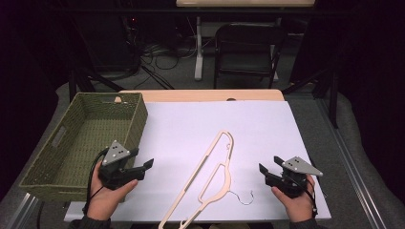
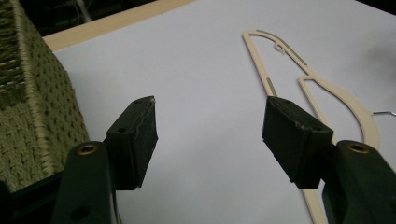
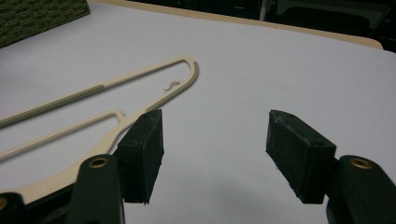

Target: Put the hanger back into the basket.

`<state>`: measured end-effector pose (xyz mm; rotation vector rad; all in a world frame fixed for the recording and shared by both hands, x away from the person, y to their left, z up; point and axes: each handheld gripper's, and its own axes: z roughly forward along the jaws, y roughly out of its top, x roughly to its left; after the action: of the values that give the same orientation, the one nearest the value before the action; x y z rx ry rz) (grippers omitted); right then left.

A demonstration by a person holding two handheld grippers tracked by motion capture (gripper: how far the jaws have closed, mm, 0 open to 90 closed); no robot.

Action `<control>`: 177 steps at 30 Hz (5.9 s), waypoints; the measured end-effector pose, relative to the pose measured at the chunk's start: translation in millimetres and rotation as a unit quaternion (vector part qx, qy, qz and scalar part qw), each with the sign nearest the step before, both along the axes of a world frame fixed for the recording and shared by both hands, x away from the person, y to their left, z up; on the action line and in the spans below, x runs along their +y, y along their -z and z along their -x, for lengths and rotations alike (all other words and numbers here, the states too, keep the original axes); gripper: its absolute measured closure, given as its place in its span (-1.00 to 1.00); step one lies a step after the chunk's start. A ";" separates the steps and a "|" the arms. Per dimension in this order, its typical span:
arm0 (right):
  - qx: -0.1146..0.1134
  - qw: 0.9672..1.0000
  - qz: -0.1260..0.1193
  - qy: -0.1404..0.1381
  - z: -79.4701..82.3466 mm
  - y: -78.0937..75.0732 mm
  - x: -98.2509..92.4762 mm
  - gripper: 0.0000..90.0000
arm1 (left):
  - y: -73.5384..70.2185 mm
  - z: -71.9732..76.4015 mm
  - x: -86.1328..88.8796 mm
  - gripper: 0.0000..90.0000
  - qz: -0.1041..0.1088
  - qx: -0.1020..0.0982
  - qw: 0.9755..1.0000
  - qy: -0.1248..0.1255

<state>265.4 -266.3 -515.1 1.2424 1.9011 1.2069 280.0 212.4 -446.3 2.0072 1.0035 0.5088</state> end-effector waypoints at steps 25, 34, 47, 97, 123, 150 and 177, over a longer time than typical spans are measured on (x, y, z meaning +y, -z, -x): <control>-0.002 1.000 -0.004 -0.002 -2.1 3.6 3.7 -0.17 | -15.5 -50.4 -16.7 -0.03 -0.121 0.154 0.980 0.039; 0.003 1.000 0.004 -0.008 -2.0 3.2 5.1 -0.14 | -22.6 -60.0 -27.7 0.00 -0.152 0.182 0.971 0.041; 0.005 1.000 0.009 -0.011 -2.0 4.0 5.7 -0.14 | -13.2 -74.0 -67.8 0.08 -0.176 0.223 0.957 0.064; 0.013 1.000 0.004 -0.008 -4.3 4.8 -0.4 -0.13 | 72.7 -73.9 -204.6 0.30 -0.195 0.308 0.919 0.147; 0.014 1.000 0.002 -0.006 -5.6 5.8 -1.8 -0.13 | 77.2 -76.5 -217.2 0.73 -0.214 0.324 0.915 0.110; 0.020 1.000 0.002 -0.006 -5.5 6.0 -2.4 -0.13 | 75.9 -87.9 -204.3 0.90 -0.150 0.394 0.905 0.057; 0.021 1.000 0.002 -0.003 -5.7 6.7 -2.6 -0.13 | 15.7 -100.0 -162.3 0.91 -0.072 0.388 0.917 0.054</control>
<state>271.1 -269.0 -521.8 1.2694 1.9381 1.1888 380.0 50.1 -462.0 2.4390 1.3217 -0.3331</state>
